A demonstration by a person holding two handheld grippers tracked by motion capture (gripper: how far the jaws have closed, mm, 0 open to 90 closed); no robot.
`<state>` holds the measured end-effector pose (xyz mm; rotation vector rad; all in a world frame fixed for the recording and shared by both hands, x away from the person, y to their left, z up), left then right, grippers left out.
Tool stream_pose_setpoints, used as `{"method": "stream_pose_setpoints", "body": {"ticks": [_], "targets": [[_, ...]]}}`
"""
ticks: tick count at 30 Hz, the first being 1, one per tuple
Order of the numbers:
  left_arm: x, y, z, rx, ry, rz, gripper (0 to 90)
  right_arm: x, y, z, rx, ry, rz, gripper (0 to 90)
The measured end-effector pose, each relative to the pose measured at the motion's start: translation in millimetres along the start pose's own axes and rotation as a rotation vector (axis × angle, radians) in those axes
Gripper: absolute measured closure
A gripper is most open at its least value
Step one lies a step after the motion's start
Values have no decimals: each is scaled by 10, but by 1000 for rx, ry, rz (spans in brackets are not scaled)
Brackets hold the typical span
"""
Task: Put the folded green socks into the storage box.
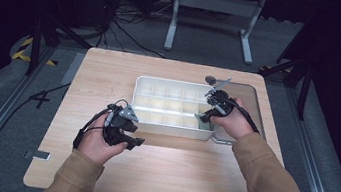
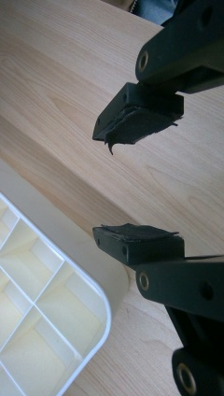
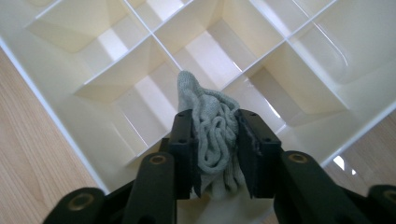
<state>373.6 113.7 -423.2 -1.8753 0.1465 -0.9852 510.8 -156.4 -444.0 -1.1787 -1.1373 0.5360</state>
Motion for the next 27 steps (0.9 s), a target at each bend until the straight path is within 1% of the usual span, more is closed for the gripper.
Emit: {"method": "stream_pose_setpoints", "body": {"ticks": [2,3,5,6,7,9,11,12,13,17,18,19,22,24,25,26,27], "targets": [[0,2,1,-1,0,0,480,-2,-3,22,-10,-17,23,725],[0,2,1,0,0,1,480,-8,3,36,-14,-22,44,732],[0,4,-3,0,1,2,480,-29,46,61,-31,-36,102,739],[0,3,-5,0,1,3,480,-35,71,68,-35,-40,120,740],[0,3,-5,0,1,3,480,-35,71,68,-35,-40,120,740],[-2,3,-7,2,-1,5,480,-45,133,88,-34,-40,154,743],[-3,9,-9,-1,-1,6,480,-63,218,108,-38,-60,184,743],[-5,12,-10,-1,-1,8,480,-56,251,116,-43,-61,193,743],[-4,14,-8,0,2,7,480,-46,266,117,-38,-58,202,743],[-6,22,-14,-1,5,10,480,-48,301,111,-23,-6,217,742],[-5,23,-14,0,6,10,480,-50,315,99,-11,1,212,741],[-5,25,-16,0,5,10,480,-49,322,96,-6,24,215,740],[-4,17,-18,-1,8,9,479,-51,323,87,5,66,221,729],[0,6,-9,2,7,5,479,-53,303,98,3,78,218,704],[-1,3,-8,0,1,5,479,-55,291,98,5,75,209,689],[-1,2,-7,1,-1,5,479,-57,274,103,9,85,200,671],[0,1,-4,2,2,4,479,-60,255,100,8,85,192,657]]}}
Point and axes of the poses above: each handheld gripper's, and its own axes: y roughly forward along the jaws, x roughly out of its top, z roughly to its left, the point moved 6 cm from there along y, roughly forward along the jaws, and after that the axes turned 11 degrees about -y, right-handed, at the moved point
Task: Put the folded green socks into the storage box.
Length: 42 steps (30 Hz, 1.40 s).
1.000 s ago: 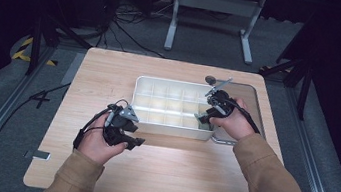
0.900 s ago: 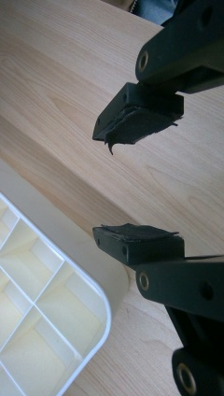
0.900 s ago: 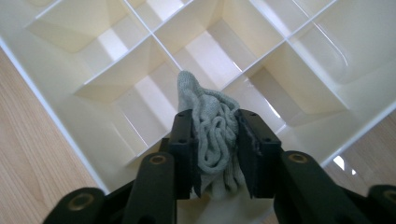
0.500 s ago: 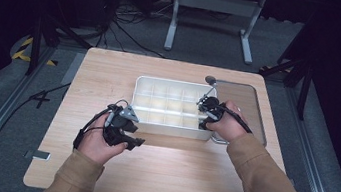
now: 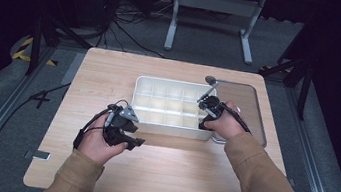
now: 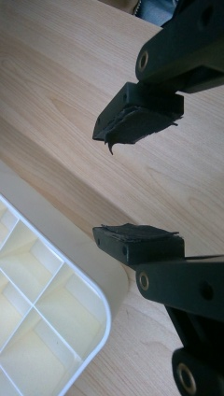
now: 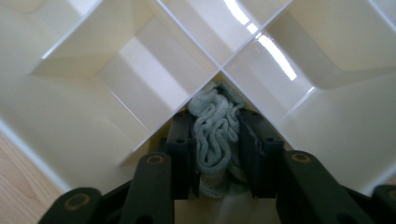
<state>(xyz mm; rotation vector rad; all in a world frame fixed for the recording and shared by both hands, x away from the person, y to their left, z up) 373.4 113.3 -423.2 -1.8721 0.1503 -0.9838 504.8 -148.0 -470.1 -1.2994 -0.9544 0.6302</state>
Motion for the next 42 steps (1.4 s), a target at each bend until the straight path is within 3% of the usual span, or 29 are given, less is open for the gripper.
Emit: {"method": "stream_pose_setpoints", "body": {"ticks": [4,6,10,18,25,26,30,33,36,42], "targets": [[-7,-8,-1,3,3,1,477,-13,-81,17,-7,3,-14,592],[-11,-19,1,5,0,-4,477,-6,-153,11,-12,16,-67,505],[-21,-19,-3,6,0,2,476,-8,-235,16,-11,11,-89,486],[-43,-61,-4,8,-3,-1,474,-2,-608,87,-36,-58,-259,488],[-48,-133,-37,3,8,-10,468,-96,-892,220,-24,-115,-415,492],[-50,-140,-45,1,10,-11,468,-96,-892,220,-24,-115,-415,492],[-39,-155,-92,-16,27,-27,450,-175,-973,313,1,-138,-458,488],[-45,-149,-144,-33,57,-28,450,-270,-1045,453,20,-179,-531,463],[-57,-156,-207,-49,76,-29,453,-326,-1105,571,71,-197,-598,463],[-65,-179,-254,-62,92,-39,456,-434,-1115,750,75,-226,-624,456]]}}
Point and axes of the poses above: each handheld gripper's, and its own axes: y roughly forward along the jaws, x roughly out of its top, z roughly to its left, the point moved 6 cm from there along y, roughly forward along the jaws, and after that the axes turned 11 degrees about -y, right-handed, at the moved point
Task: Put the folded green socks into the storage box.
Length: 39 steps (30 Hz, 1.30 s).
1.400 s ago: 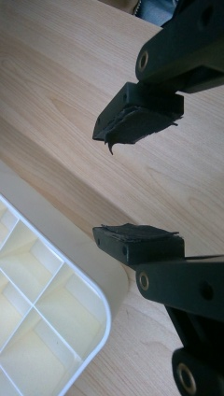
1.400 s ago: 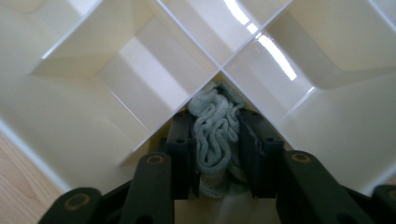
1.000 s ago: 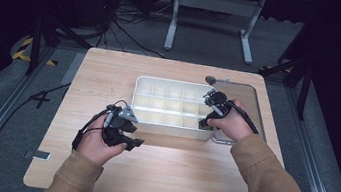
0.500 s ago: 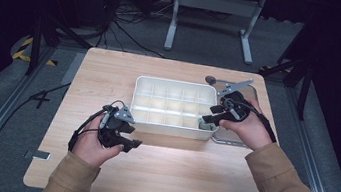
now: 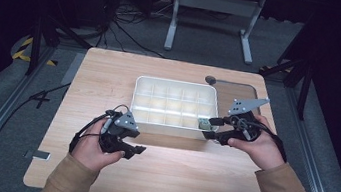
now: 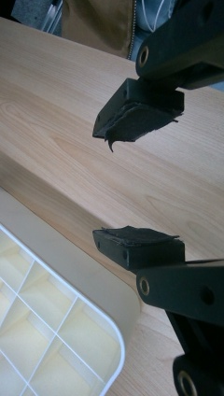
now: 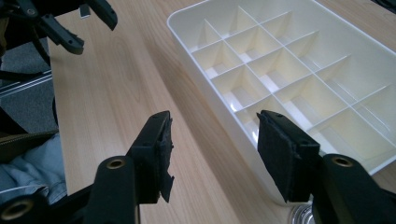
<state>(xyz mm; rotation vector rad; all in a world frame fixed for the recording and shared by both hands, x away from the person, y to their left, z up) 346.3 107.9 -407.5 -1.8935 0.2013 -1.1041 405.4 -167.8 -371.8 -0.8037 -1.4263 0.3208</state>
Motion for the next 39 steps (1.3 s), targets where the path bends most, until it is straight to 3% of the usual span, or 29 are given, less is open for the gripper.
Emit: {"method": "stream_pose_setpoints", "body": {"ticks": [6,9,12,17,20,27,29,33,35,37,39], "targets": [[-16,14,-61,-16,24,-24,471,-78,27,209,6,-44,-26,439],[-43,29,-88,-27,29,-33,472,-128,41,273,17,-30,-38,446],[-58,42,-81,-24,26,-37,471,-209,99,311,35,-32,-11,445],[-83,70,-93,-35,21,-31,466,-313,159,306,9,-13,-15,422],[-109,101,-100,-29,33,-18,461,-383,218,349,-11,-43,-15,411],[-107,135,-131,-35,46,-41,460,-539,354,432,-9,-48,-32,406],[-109,155,-142,-44,43,-47,466,-597,415,485,8,-59,-54,407],[-135,207,-146,-41,44,-47,466,-739,530,549,37,-21,-39,406],[-181,264,-141,-49,44,-30,466,-782,557,547,33,-20,-24,408],[-228,322,-135,-56,38,-13,462,-851,605,547,29,-65,-3,405],[-254,370,-125,-68,39,10,448,-910,683,571,30,-73,2,384]]}}
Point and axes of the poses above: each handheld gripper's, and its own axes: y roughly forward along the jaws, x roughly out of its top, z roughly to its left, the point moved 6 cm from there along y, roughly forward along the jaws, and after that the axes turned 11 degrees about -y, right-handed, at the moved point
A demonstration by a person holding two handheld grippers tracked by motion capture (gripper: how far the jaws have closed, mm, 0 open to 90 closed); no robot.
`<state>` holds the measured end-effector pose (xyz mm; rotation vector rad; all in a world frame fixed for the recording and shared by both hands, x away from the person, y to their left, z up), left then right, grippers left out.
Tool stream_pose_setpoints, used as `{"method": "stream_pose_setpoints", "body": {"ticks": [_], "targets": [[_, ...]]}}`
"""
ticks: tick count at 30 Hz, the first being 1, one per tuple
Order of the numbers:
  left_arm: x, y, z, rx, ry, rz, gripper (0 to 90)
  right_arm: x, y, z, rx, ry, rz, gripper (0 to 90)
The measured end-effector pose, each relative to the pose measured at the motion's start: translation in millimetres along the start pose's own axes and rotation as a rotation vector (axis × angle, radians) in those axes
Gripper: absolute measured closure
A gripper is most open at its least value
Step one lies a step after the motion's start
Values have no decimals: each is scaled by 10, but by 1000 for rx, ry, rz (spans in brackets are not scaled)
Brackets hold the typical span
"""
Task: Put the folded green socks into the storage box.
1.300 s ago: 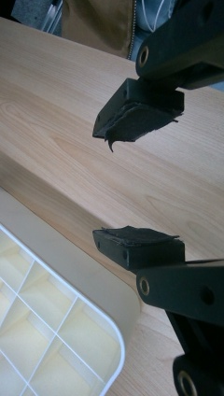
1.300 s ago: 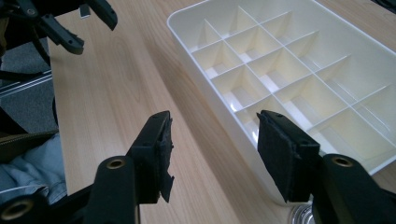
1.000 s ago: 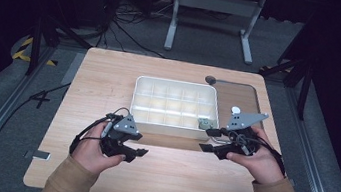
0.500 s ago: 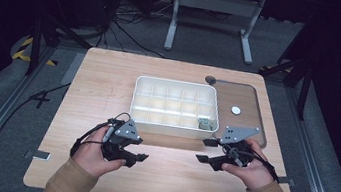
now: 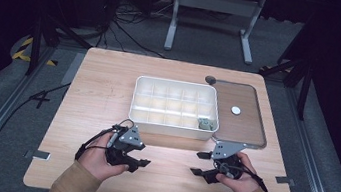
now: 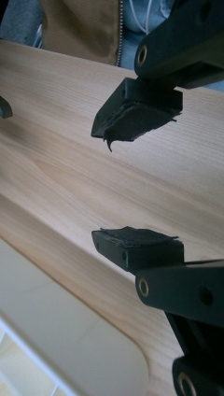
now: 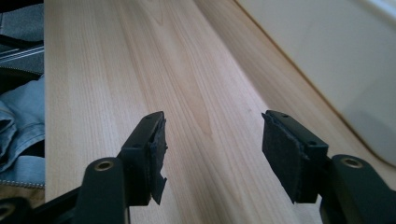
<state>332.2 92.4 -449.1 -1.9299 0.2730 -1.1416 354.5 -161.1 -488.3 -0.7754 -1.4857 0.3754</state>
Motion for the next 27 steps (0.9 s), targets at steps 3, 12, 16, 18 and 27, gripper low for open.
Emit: {"method": "stream_pose_setpoints", "body": {"ticks": [3,12,16,18,27], "targets": [[-16,44,6,-5,-1,12,443,-73,90,37,8,24,29,347],[-40,121,23,-3,-3,19,443,-217,240,117,-36,-26,100,237],[-35,137,35,16,25,9,440,-208,248,131,-48,-29,85,236],[-29,153,49,26,32,-9,440,-209,248,131,-48,-34,80,235],[-59,194,130,34,10,-1,412,-150,218,95,-31,-44,9,235]]}}
Point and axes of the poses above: each handheld gripper's, and its own axes: y roughly forward along the jaws, x roughly out of its top, z roughly to its left, the point moved 6 cm from there along y, roughly forward along the jaws, and after that the axes turned 11 degrees about -y, right-handed, at the moved point
